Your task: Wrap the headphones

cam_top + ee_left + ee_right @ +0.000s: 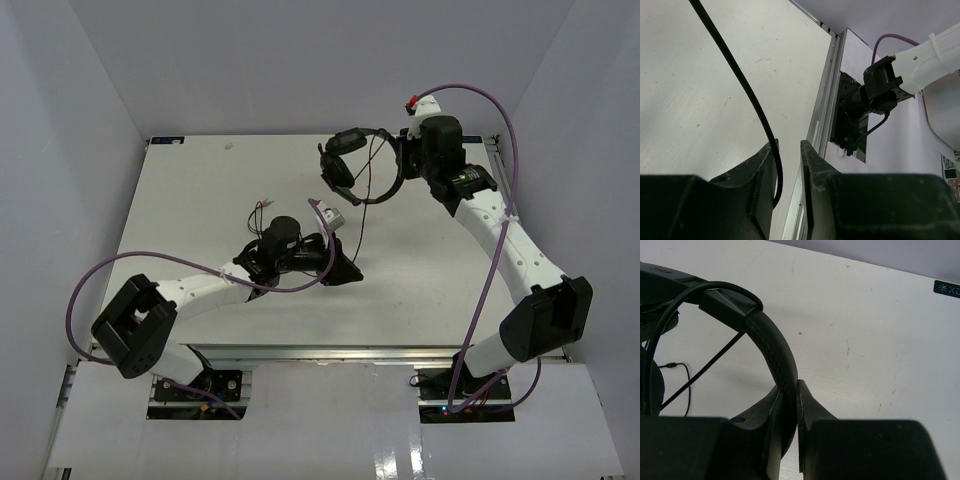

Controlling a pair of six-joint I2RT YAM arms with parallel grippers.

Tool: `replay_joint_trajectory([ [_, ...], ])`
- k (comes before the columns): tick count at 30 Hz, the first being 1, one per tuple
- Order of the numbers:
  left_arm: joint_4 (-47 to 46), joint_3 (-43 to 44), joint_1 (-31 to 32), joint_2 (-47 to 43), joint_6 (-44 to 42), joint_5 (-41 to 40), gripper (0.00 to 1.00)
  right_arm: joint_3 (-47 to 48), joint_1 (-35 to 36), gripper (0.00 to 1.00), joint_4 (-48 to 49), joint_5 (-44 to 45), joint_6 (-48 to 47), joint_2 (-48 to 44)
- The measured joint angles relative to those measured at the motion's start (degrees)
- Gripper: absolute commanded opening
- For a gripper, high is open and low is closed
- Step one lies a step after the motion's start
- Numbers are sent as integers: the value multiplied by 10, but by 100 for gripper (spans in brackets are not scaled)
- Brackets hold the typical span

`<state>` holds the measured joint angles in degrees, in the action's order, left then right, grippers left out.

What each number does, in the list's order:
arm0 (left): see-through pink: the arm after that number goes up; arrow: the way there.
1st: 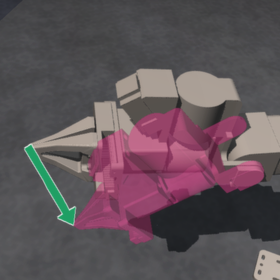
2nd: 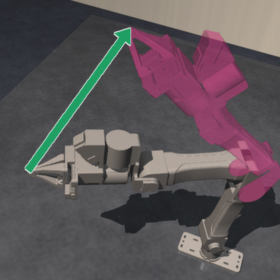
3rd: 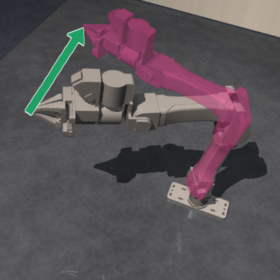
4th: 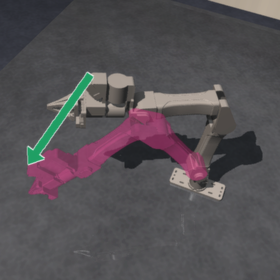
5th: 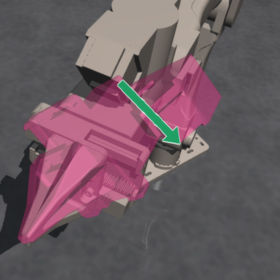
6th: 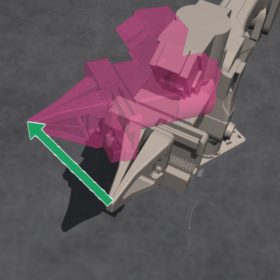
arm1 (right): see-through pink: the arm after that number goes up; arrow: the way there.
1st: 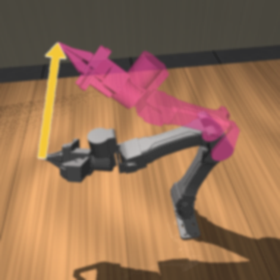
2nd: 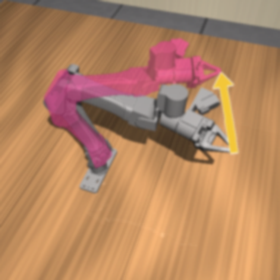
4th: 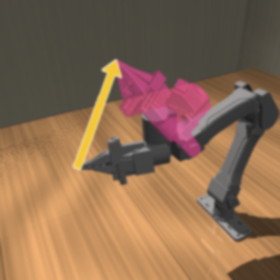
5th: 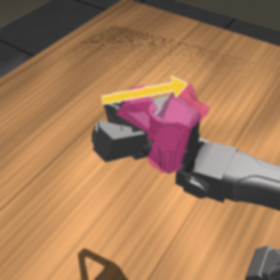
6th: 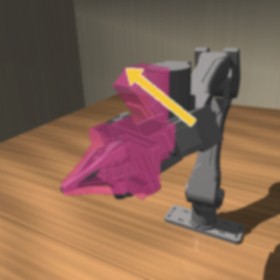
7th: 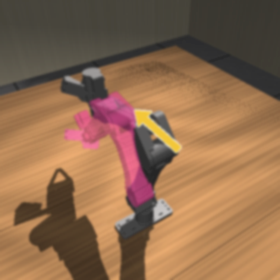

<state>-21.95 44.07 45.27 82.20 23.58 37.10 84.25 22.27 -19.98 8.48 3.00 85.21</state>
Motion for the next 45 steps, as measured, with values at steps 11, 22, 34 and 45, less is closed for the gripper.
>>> replay_joint_trajectory([
  [11,-10,-23,-5,33,-50,-19,24,0,-34,8,-16,-85,25,-44],
  [22,-56,-68,-64,19,-83,-40,24,-7,-102,8,-31,-231,37,-114],
  [34,-142,-73,-131,73,-79,-39,30,-16,-107,8,-43,-384,52,-157],
  [45,-197,-63,-246,107,-51,1,28,-36,-106,8,-85,-481,-26,-199],
])
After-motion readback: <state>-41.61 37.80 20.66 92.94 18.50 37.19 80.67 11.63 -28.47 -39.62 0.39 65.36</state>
